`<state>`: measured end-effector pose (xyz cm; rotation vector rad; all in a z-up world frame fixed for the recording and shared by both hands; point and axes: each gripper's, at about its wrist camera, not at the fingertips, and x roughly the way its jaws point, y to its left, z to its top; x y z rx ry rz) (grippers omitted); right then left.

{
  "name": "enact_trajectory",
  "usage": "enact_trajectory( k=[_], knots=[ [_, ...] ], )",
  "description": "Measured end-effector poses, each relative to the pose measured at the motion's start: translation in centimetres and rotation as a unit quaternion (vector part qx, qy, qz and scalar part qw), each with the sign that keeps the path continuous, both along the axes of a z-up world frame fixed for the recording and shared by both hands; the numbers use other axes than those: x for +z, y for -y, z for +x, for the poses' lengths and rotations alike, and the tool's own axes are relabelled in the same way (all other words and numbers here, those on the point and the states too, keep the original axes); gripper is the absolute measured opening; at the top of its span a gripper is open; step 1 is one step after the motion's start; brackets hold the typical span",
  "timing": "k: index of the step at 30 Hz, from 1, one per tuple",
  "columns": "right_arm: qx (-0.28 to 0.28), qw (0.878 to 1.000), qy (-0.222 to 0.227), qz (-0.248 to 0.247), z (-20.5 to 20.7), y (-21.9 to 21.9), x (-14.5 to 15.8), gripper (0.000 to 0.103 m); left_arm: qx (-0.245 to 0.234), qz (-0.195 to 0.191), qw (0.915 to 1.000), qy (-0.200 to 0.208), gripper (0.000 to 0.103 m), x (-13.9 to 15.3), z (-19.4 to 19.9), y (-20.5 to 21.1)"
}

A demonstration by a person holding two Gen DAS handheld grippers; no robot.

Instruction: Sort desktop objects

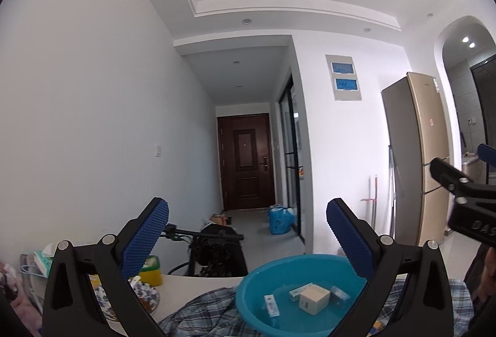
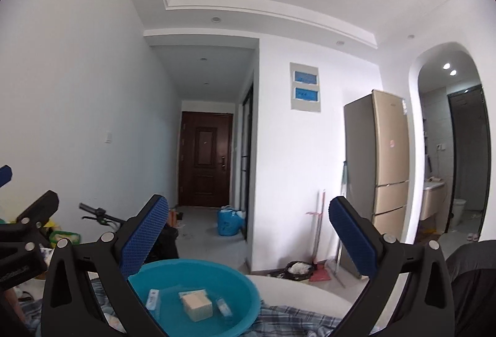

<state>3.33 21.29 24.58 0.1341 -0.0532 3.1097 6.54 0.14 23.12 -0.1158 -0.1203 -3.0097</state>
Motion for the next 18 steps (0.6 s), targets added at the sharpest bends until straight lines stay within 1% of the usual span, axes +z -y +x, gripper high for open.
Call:
enact_trajectory(
  k=[3, 6, 8, 9, 11, 15, 18],
  knots=[
    [0.021, 0.999, 0.021, -0.018, 0.4, -0.7, -0.5, 0.103, -0.013, 0.012, 0.9998, 0.000, 0.103, -0.1, 0.9, 0.7],
    [0.028, 0.999, 0.039, -0.022, 0.9, -1.2, -1.4, 0.103, -0.027, 0.028, 0.9992, -0.005, 0.103, -0.3, 1.9, 1.3],
    [0.024, 0.999, 0.044, -0.017, 1.2, -1.3, -1.7, 0.103, -0.014, 0.030, 0.9994, -0.011, 0.103, -0.5, 2.4, 1.5],
    [0.025, 0.999, 0.045, -0.015, 1.4, -1.3, -1.7, 0.103, 0.005, 0.034, 0.9994, -0.010, 0.103, -0.7, 2.6, 1.5],
    [0.038, 0.998, 0.042, -0.019, 1.9, -1.7, -1.9, 0.103, 0.028, 0.037, 0.9989, 0.003, 0.103, -0.9, 2.4, 1.9],
    [0.070, 0.996, 0.045, -0.036, 2.6, -2.6, -1.8, 0.103, 0.019, 0.041, 0.9988, 0.020, 0.103, -1.4, 2.1, 2.2],
    [0.081, 0.995, 0.047, -0.034, 3.3, -2.8, -2.2, 0.103, 0.007, 0.040, 0.9988, 0.029, 0.103, -1.8, 2.6, 2.0]
  ],
)
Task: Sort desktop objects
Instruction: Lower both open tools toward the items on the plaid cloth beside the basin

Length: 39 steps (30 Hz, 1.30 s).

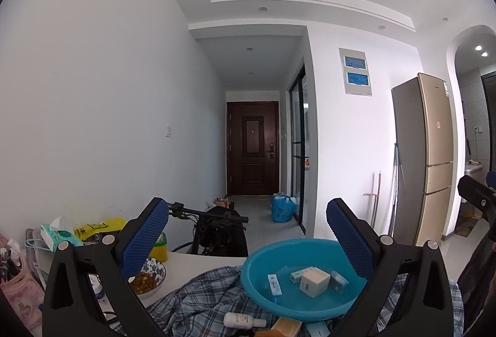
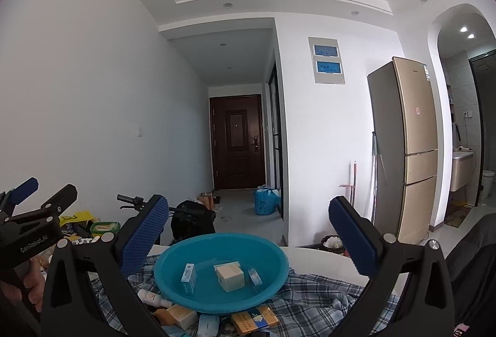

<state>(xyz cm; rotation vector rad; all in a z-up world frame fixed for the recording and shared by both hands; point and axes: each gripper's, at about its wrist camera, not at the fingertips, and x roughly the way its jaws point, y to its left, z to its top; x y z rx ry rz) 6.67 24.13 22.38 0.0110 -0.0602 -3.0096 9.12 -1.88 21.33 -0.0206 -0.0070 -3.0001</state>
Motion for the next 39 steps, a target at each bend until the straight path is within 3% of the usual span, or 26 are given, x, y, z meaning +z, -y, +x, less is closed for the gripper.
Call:
enact_trajectory(
  k=[10, 14, 19, 24, 28, 35, 39],
  knots=[
    [0.012, 0.999, 0.032, 0.023, 0.3, 1.0, -2.7, 0.103, -0.042, 0.003, 0.9982, 0.043, 0.103, -2.5, 0.2, -0.3],
    [0.020, 0.998, 0.058, 0.025, -0.4, 1.2, -3.9, 0.103, -0.066, 0.027, 0.9952, 0.067, 0.103, -3.5, -0.1, -0.1],
    [0.030, 0.995, 0.085, 0.030, -1.1, 1.4, -5.6, 0.103, -0.091, 0.060, 0.9887, 0.103, 0.103, -4.6, -1.1, 0.4],
    [0.032, 0.992, 0.116, 0.046, -1.9, 1.9, -7.3, 0.103, -0.080, 0.052, 0.9844, 0.148, 0.103, -6.9, -3.0, -0.1],
    [0.034, 0.988, 0.146, 0.043, -2.8, 2.0, -9.1, 0.099, -0.083, 0.055, 0.9758, 0.195, 0.103, -9.2, -4.5, -0.6],
    [0.028, 0.979, 0.199, 0.037, -4.5, 1.4, -11.9, 0.090, -0.088, 0.071, 0.9648, 0.237, 0.103, -11.4, -5.3, -0.9],
    [0.024, 0.974, 0.223, 0.037, -5.0, 1.1, -13.2, 0.089, -0.082, 0.074, 0.9596, 0.259, 0.103, -13.1, -5.9, -1.1]
  ],
)
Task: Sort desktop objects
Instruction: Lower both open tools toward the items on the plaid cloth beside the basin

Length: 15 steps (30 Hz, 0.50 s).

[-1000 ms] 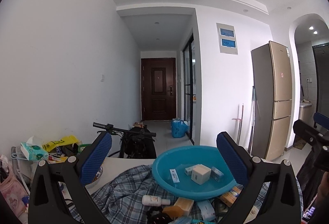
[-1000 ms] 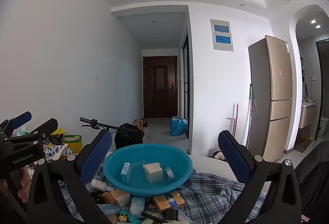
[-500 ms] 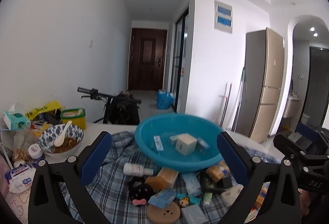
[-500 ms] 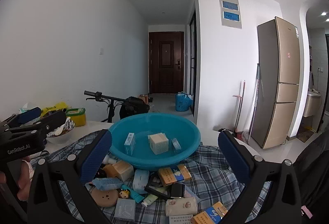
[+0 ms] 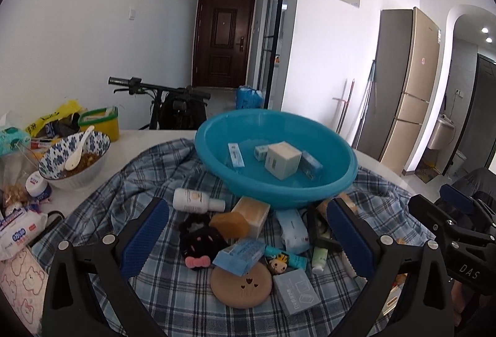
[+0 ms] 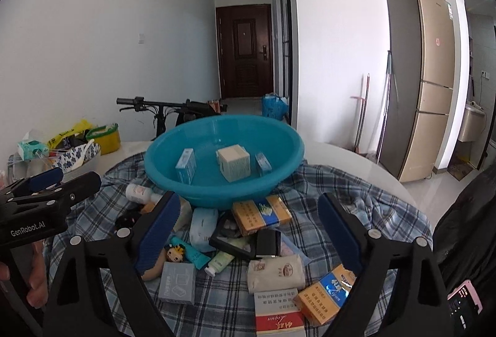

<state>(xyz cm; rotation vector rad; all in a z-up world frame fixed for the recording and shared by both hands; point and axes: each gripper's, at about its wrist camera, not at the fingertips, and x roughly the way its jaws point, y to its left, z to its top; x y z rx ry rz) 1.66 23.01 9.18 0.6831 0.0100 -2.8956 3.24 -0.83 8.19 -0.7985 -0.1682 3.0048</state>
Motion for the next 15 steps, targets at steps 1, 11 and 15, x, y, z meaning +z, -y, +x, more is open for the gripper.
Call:
enact_trajectory(
  k=[1, 11, 15],
  knots=[
    [0.000, 1.000, 0.005, 0.001, -0.1, 0.0, -0.3, 0.088, 0.002, 0.000, 1.0000, 0.008, 0.103, -0.7, -0.2, 0.0],
    [0.005, 0.998, 0.066, 0.007, -0.9, 0.2, -3.6, 0.082, -0.010, 0.025, 0.9966, 0.078, 0.103, -5.1, -1.5, 0.0],
    [0.003, 0.997, 0.079, 0.005, -0.9, 0.1, -4.5, 0.082, -0.006, 0.021, 0.9953, 0.094, 0.103, -6.3, -1.6, 0.3]
  ],
)
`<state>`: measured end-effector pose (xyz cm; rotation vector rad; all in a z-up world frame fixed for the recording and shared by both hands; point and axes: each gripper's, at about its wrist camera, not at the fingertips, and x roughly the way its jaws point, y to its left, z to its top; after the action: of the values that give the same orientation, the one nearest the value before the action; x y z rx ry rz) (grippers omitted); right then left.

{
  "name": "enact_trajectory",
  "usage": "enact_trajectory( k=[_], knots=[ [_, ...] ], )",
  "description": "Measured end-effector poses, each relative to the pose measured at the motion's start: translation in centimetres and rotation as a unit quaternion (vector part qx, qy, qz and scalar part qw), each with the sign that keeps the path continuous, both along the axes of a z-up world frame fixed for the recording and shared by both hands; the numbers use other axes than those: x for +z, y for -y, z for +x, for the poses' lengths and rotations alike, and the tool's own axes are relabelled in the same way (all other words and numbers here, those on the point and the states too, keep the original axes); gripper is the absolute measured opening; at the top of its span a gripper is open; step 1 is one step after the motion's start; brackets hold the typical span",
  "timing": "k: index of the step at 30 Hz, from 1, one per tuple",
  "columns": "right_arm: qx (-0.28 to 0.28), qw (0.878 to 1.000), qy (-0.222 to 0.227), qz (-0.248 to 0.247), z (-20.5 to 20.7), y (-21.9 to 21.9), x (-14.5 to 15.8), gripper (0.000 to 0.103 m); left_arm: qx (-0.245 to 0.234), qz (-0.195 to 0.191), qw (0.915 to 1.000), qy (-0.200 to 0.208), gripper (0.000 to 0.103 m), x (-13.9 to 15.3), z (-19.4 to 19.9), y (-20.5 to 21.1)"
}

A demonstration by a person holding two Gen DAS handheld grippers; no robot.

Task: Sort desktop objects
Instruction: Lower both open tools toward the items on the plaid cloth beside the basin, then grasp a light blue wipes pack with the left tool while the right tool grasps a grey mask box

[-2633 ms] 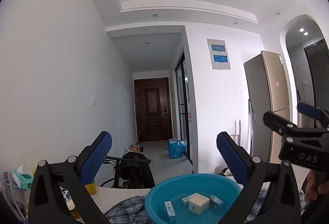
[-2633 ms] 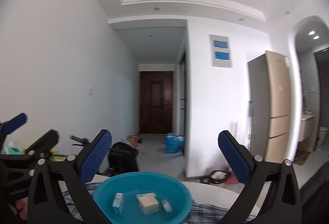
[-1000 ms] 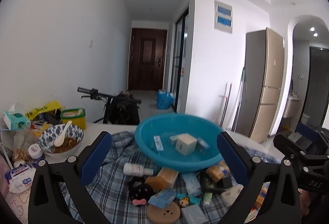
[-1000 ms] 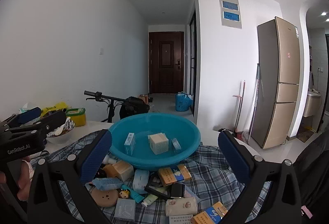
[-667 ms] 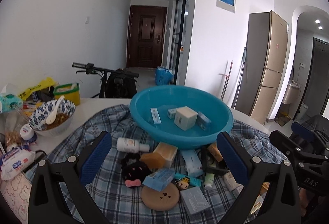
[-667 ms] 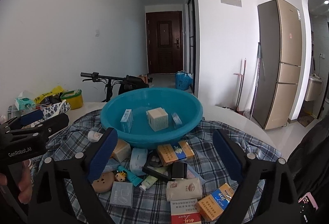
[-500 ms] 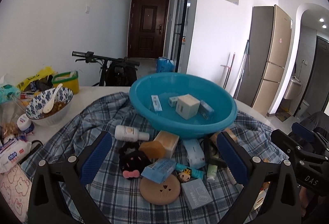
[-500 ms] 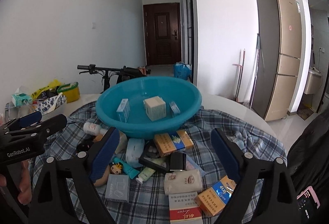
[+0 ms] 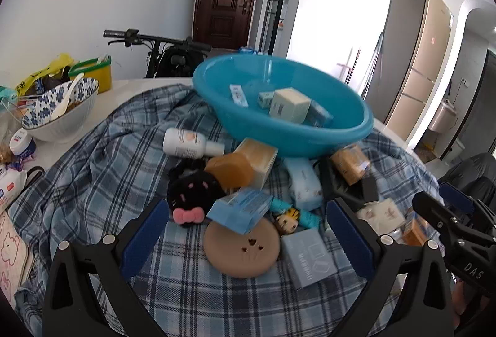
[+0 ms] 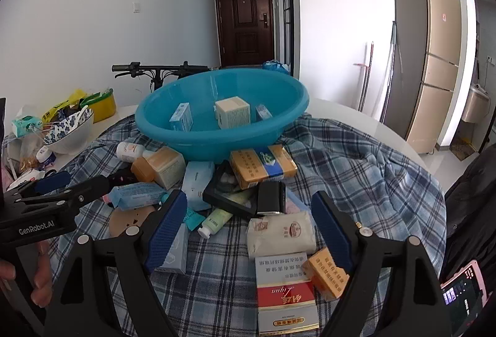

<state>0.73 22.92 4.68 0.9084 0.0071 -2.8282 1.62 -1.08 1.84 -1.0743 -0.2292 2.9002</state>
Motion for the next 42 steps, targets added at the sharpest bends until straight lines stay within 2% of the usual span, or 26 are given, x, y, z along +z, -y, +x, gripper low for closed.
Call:
enact_trajectory(
  k=[3, 8, 15, 18, 20, 21, 22, 25, 28, 29, 30, 33, 42],
  knots=[
    [0.001, 1.000, 0.014, -0.008, -0.3, -0.1, -0.7, 0.082, -0.001, 0.007, 0.9999, 0.013, 0.103, -0.9, -0.1, 0.2],
    [0.007, 1.000, 0.024, -0.005, -0.5, 0.3, -1.4, 0.082, -0.008, 0.012, 0.9992, 0.038, 0.096, -2.3, -0.8, 0.4],
    [0.019, 0.999, 0.032, -0.001, -0.8, 0.9, -1.9, 0.082, -0.018, 0.023, 0.9990, 0.034, 0.095, -2.6, -2.2, 1.3],
    [0.020, 0.999, 0.034, -0.003, -0.9, 1.0, -2.0, 0.082, -0.028, 0.024, 0.9983, 0.045, 0.094, -3.3, -3.4, 1.7],
    [0.020, 0.999, 0.037, -0.003, -1.0, 1.2, -2.2, 0.082, -0.046, 0.025, 0.9963, 0.068, 0.082, -4.4, -4.6, 1.6],
    [0.020, 0.999, 0.039, -0.002, -1.1, 1.3, -2.2, 0.082, -0.045, 0.023, 0.9952, 0.084, 0.066, -5.0, -5.2, 1.6],
    [0.021, 0.999, 0.040, -0.002, -1.2, 1.4, -2.3, 0.082, -0.046, 0.025, 0.9944, 0.091, 0.060, -5.4, -5.4, 1.6],
    [0.024, 0.999, 0.046, 0.002, -1.3, 1.5, -2.5, 0.082, -0.061, 0.020, 0.9929, 0.100, 0.060, -6.1, -5.8, 1.1],
    [0.026, 0.998, 0.049, 0.004, -1.4, 1.7, -2.7, 0.082, -0.070, -0.002, 0.9934, 0.092, 0.059, -6.0, -5.7, 0.1],
    [0.027, 0.998, 0.051, 0.004, -1.4, 1.8, -2.8, 0.082, -0.071, -0.005, 0.9937, 0.087, 0.056, -5.9, -5.6, -0.1],
    [0.028, 0.998, 0.053, 0.003, -1.4, 1.9, -2.9, 0.082, -0.070, -0.007, 0.9941, 0.083, 0.049, -5.8, -5.5, -0.2],
    [0.036, 0.998, 0.060, 0.002, -1.4, 2.3, -3.2, 0.082, -0.057, -0.010, 0.9958, 0.071, 0.045, -5.4, -5.3, -0.3],
    [0.093, 0.989, 0.113, -0.025, -1.3, 5.0, -5.9, 0.082, -0.045, -0.028, 0.9975, 0.046, 0.045, -4.4, -3.5, 0.0]
  ],
)
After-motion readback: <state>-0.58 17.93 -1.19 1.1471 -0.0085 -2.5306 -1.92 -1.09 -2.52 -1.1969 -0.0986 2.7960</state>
